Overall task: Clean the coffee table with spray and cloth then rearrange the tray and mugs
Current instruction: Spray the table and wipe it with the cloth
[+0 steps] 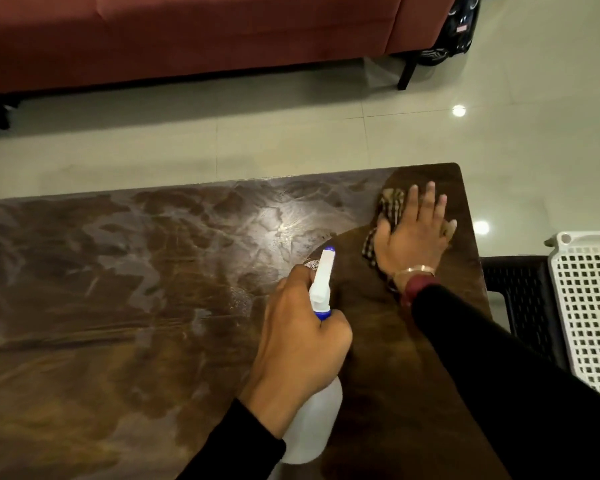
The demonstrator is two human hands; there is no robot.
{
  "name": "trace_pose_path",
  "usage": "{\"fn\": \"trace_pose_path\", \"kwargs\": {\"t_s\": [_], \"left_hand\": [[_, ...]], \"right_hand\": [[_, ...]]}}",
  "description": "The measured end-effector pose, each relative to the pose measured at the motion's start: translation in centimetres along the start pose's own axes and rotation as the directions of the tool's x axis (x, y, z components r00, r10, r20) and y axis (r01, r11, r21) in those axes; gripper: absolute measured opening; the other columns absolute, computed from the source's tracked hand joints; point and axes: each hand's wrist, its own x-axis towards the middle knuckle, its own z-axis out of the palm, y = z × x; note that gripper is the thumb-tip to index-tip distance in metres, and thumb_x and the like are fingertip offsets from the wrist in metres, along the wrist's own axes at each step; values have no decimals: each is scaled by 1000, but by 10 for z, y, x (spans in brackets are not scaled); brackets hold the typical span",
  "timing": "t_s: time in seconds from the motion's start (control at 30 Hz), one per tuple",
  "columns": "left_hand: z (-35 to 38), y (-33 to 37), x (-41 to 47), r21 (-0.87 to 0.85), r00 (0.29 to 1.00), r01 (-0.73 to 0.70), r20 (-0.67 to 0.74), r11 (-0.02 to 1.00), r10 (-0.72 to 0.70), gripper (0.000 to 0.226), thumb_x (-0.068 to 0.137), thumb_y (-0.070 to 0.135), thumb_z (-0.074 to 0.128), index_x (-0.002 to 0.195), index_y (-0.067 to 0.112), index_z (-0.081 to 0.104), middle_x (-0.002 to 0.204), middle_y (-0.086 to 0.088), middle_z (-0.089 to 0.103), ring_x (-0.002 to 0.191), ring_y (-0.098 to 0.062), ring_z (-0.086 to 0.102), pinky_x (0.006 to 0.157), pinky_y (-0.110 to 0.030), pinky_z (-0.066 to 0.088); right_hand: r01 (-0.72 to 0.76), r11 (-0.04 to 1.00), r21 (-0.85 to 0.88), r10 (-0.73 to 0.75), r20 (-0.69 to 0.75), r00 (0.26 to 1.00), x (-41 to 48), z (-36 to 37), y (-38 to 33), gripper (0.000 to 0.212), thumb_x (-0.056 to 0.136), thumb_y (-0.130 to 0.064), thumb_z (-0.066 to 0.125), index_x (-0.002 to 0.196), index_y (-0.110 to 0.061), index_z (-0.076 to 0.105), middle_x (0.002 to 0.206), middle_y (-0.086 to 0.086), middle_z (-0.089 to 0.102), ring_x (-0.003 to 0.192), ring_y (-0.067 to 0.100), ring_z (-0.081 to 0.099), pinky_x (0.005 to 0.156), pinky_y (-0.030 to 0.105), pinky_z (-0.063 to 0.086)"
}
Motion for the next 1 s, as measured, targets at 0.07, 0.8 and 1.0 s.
{"fn": "trace_pose_path", "kwargs": {"t_s": [0.07, 0.8, 1.0], "left_hand": [[-1, -5, 1, 3, 1000, -4, -25, 1000, 4, 17, 76, 8, 59, 84, 19, 50, 80, -4, 54, 67, -18, 52, 57, -23, 38], [-27, -18, 12, -25, 992, 11, -124, 1000, -14, 22, 77, 4, 58, 87, 21, 51, 73, -1, 48, 60, -12, 46, 50, -14, 38], [-38, -35, 9, 12, 989, 16, -144, 1000, -14, 25, 75, 4, 59, 77, 23, 43, 69, 5, 42, 59, -12, 42, 53, -15, 35]], "right_hand": [[14, 1000, 8, -14, 8, 1000, 17, 5, -34, 88, 87, -52, 33, 165, -15, 18, 174, 12, 6, 160, 37, 4, 124, 66, 11], [575, 818, -29, -558, 204, 805, -25, 32, -140, 86, 92, -53, 47, 166, -21, 16, 174, 6, 6, 161, 31, 2, 126, 61, 3], [296, 954, -55, -290, 87, 953, 31, 12, -98, 83, 89, -53, 35, 164, -18, 21, 173, 9, 11, 160, 33, 7, 125, 64, 8]]}}
